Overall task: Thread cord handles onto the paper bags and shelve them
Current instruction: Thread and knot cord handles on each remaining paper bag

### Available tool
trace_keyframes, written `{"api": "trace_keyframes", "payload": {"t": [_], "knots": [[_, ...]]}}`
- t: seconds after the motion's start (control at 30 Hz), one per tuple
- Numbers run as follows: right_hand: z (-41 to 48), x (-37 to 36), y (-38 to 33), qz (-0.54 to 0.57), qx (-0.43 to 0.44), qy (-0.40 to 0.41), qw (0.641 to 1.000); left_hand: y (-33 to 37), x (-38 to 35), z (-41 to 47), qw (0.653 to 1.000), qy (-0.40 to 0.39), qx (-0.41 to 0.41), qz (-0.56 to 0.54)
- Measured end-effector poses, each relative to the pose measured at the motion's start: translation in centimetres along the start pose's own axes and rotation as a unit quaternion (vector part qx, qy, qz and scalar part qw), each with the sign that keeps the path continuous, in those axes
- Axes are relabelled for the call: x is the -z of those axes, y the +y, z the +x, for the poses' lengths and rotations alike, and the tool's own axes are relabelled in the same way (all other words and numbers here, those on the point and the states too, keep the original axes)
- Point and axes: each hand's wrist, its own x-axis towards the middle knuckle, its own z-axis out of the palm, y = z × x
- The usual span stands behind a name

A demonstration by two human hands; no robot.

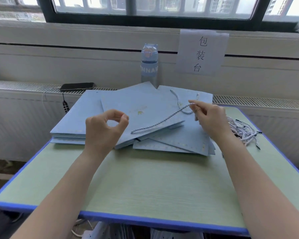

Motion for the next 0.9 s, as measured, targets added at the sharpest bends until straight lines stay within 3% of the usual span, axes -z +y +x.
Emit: {"api": "trace_keyframes", "payload": {"t": [0.1,0.2,0.27,0.33,0.43,0.6,0.77,0.9], "knots": [[0.0,0.0,-0.4,0.002,-0.016,-0.023,1.000,1.0,-0.9,-0.1,0.988,-0.046,-0.129,0.065],[0.0,0.0,-1.0,0.009,-0.035,-0.033,0.999,2.0,-3.1,-0.1,0.937,-0.166,-0.266,0.151],[-0.2,0.1,-1.4,0.022,-0.034,-0.040,0.998,2.2,-5.0,0.1,0.908,-0.209,-0.305,0.197],[-0.3,0.2,-1.7,0.030,-0.028,-0.044,0.998,2.5,-6.6,0.7,0.909,-0.212,-0.280,0.226],[-0.3,0.1,-1.6,0.001,-0.002,-0.059,0.998,2.5,-8.3,2.5,0.932,-0.209,-0.175,0.238],[-0.2,0.1,-1.0,-0.011,-0.008,-0.124,0.992,-0.1,-7.6,3.6,0.966,-0.189,-0.059,0.167],[-0.3,-0.5,-1.5,-0.004,0.003,-0.081,0.997,-0.1,-7.2,2.7,0.952,-0.244,-0.119,0.143],[-0.7,-1.5,-2.1,0.073,-0.059,-0.091,0.991,-0.3,-7.9,2.2,0.942,-0.259,-0.146,0.155]]}}
